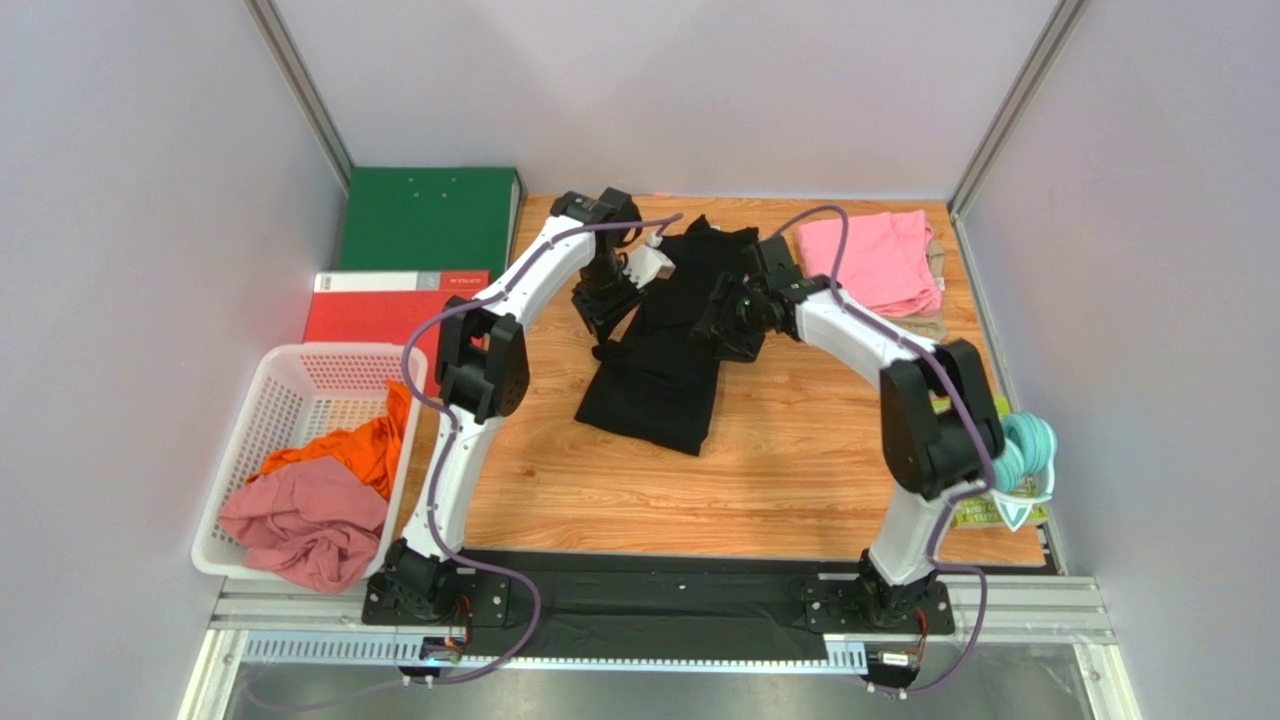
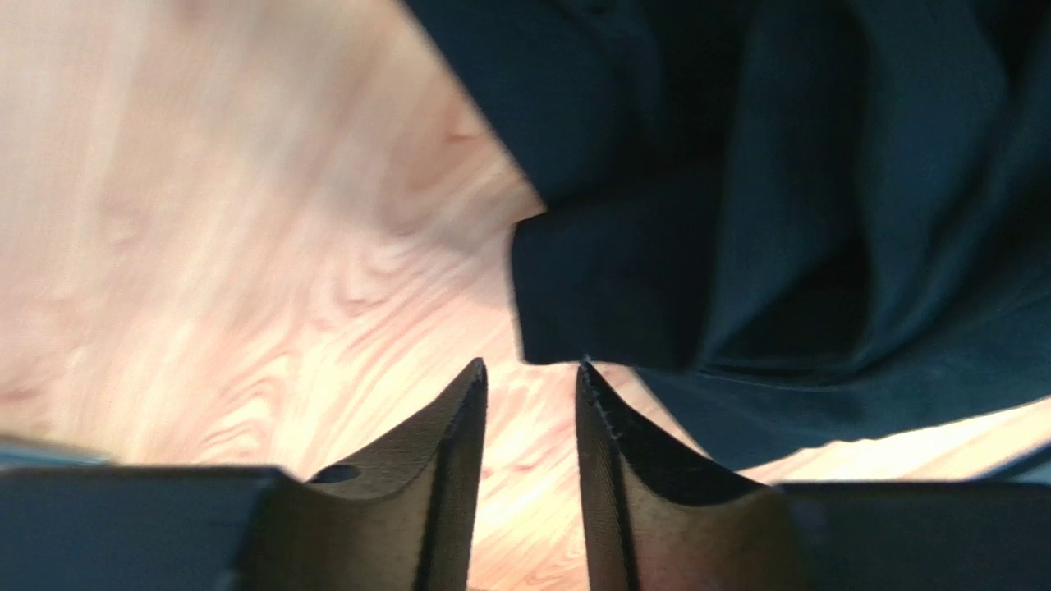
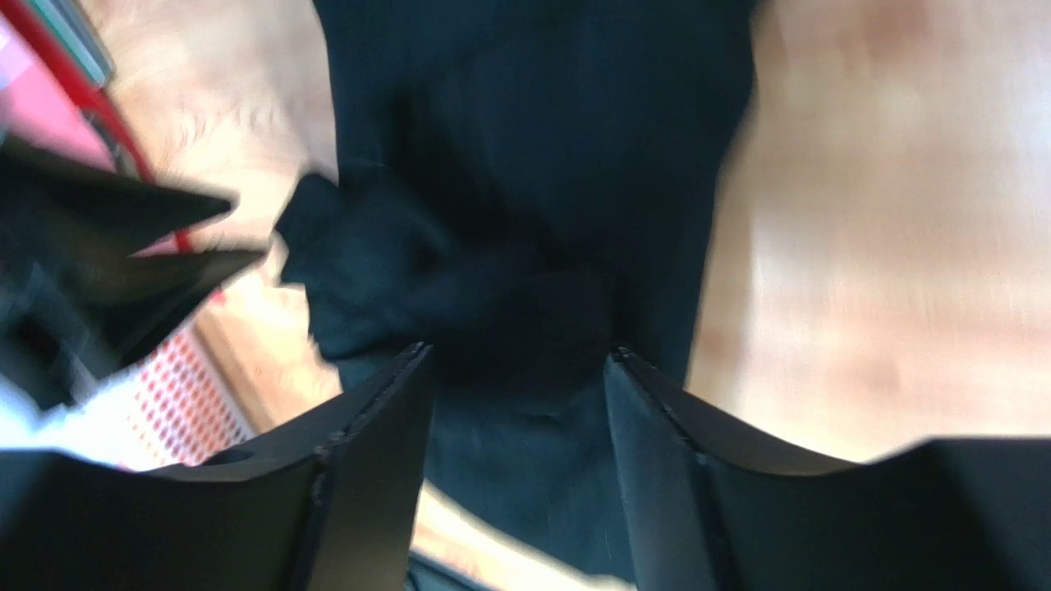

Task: Fold and stack the t-shirts
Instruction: Fold the folded rectangular tshirt in 1/3 of the way

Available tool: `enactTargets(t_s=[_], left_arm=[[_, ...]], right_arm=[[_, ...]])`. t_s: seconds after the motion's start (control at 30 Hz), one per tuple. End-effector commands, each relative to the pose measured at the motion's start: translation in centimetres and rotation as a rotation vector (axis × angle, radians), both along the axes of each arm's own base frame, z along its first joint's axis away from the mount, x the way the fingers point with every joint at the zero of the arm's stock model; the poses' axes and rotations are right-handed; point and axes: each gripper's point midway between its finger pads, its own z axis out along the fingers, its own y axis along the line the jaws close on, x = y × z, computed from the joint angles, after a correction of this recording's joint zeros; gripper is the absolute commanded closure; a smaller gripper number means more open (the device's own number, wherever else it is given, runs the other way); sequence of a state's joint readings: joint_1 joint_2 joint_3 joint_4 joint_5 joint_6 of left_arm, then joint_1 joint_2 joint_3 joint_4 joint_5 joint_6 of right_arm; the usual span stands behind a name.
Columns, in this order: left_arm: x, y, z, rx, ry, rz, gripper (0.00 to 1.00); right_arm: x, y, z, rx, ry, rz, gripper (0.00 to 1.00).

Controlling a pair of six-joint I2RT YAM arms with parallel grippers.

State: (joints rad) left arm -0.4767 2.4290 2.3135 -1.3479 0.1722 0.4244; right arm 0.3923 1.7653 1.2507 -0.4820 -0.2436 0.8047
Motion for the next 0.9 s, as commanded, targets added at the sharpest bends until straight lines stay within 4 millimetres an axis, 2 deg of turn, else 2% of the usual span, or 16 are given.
enactTargets(t_s=[0.0, 0.13, 0.2, 0.23, 0.3, 0.33, 0.4, 0.43, 0.47, 0.53, 0.6, 0.63, 0.67, 0.73, 0.77, 0.87], left_arm=[[1.9, 0.5, 3.3, 0.019, -0.102, 0.032, 0.55], [3.7, 1.7, 5.8, 0.066, -0.217, 0.042, 0.27], [3.0, 2.2, 6.3, 0.067, -0.203, 0.050, 0.22], [2.3, 2.0, 8.0, 0.023, -0.211, 0.051, 0.16], [0.3, 2.5, 8.3, 0.004, -0.163, 0.053, 0.12], [-1.0, 2.0, 11.0, -0.075, -0.192, 0.042, 0.11], [-4.3, 2.1, 10.4, -0.125, -0.120, 0.026, 0.10], [-5.3, 2.2, 12.8, -0.175, -0.172, 0.021, 0.10], [-7.1, 2.7, 11.8, -0.175, -0.123, 0.019, 0.10], [-9.2, 3.1, 13.9, -0.267, -0.139, 0.031, 0.10], [-11.9, 3.3, 13.4, -0.329, -0.069, 0.048, 0.10], [-12.4, 3.5, 14.3, -0.349, -0.103, 0.050, 0.10], [-13.2, 3.8, 13.5, -0.342, -0.084, 0.058, 0.10], [-14.0, 4.0, 13.7, -0.354, -0.087, 0.072, 0.10], [-14.1, 4.0, 14.0, -0.362, -0.091, 0.074, 0.10], [-14.3, 4.2, 14.6, -0.380, -0.119, 0.083, 0.10]], right_arm=[[3.7, 0.6, -0.6, -0.061, -0.026, 0.058, 0.39], [7.0, -0.6, 1.1, -0.155, -0.084, 0.025, 0.37], [7.4, -2.7, 1.3, -0.227, -0.084, -0.015, 0.35], [7.5, -3.4, 2.5, -0.250, -0.109, -0.031, 0.35], [7.3, -5.1, 3.5, -0.331, -0.122, -0.071, 0.35], [6.9, -5.4, 5.0, -0.337, -0.146, -0.080, 0.35], [5.6, -5.5, 6.6, -0.404, -0.171, -0.077, 0.35], [4.8, -5.2, 7.9, -0.405, -0.195, -0.059, 0.35], [3.6, -3.9, 8.0, -0.387, -0.195, -0.019, 0.34], [2.5, -1.9, 8.8, -0.283, -0.200, 0.033, 0.33], [-0.3, 2.0, 7.5, -0.063, -0.118, 0.175, 0.33], [0.3, 4.4, 8.6, 0.067, -0.169, 0.218, 0.32], [-1.4, 6.8, 8.5, 0.219, -0.107, 0.320, 0.32], [-1.9, 8.9, 7.6, 0.349, -0.033, 0.382, 0.32], [-2.1, 9.7, 5.3, 0.366, 0.045, 0.404, 0.32], [-1.8, 10.6, 1.9, 0.330, 0.108, 0.425, 0.32]])
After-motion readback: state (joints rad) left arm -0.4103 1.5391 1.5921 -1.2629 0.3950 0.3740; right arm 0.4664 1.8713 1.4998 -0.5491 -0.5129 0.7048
